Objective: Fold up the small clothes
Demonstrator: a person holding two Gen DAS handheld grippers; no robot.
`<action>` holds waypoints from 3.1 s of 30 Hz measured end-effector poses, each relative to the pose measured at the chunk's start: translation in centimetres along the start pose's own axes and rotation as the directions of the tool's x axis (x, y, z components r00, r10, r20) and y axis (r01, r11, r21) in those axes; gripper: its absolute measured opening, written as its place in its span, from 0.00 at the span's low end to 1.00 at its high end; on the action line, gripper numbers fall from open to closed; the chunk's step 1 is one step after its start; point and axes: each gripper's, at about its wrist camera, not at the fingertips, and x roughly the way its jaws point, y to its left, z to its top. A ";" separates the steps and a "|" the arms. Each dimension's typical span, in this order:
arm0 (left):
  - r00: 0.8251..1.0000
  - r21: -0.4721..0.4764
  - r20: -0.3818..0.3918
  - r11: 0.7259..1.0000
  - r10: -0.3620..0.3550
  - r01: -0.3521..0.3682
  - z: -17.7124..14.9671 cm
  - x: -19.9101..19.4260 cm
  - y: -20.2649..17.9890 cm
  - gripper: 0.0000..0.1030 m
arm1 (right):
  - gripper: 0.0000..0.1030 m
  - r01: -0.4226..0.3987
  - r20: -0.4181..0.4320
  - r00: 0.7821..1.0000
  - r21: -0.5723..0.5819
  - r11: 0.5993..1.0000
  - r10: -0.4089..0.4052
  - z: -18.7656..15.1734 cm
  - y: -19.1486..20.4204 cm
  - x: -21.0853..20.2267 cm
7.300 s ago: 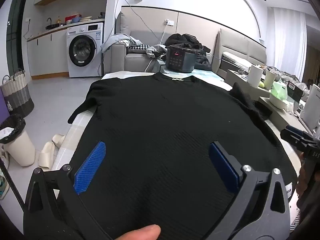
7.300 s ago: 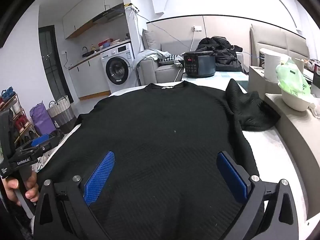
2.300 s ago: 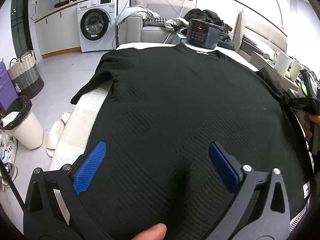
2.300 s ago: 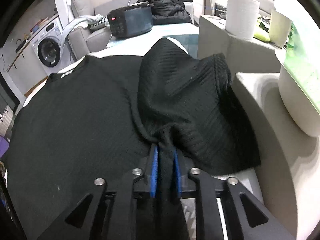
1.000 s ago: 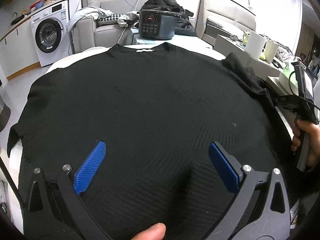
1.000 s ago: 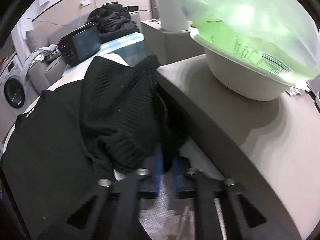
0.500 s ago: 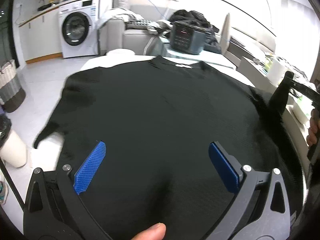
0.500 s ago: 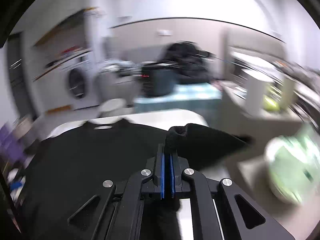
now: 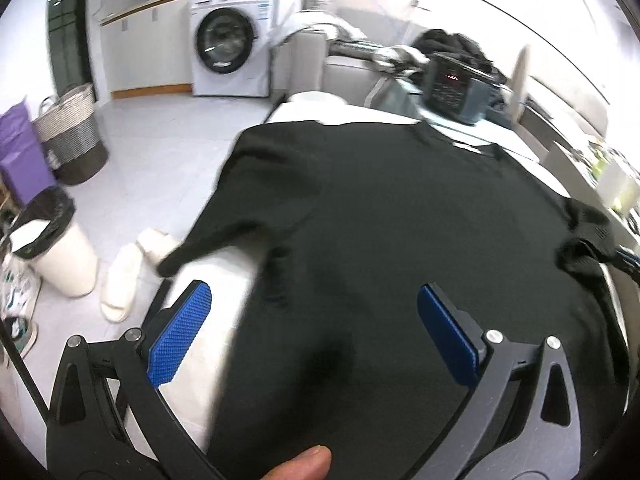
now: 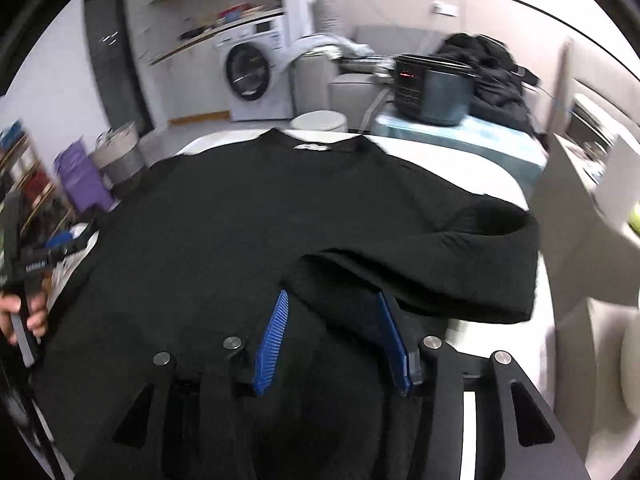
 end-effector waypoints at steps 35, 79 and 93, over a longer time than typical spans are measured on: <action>0.996 -0.155 0.053 0.986 0.075 -0.066 3.1 1.2 5.8 0.99 | 0.21 -0.006 0.101 0.993 0.548 0.837 -0.059 5.2 -10.3 2.7; 0.805 0.032 -0.273 0.832 -0.526 0.554 2.7 7.9 -22.5 0.77 | 0.09 -0.115 -0.073 0.990 0.042 0.992 0.118 0.0 1.7 6.0; 0.600 -0.226 -0.381 0.701 -0.703 0.677 3.1 14.2 -27.5 0.43 | 0.14 -0.217 -0.092 0.971 0.046 0.975 0.220 -1.9 1.7 3.2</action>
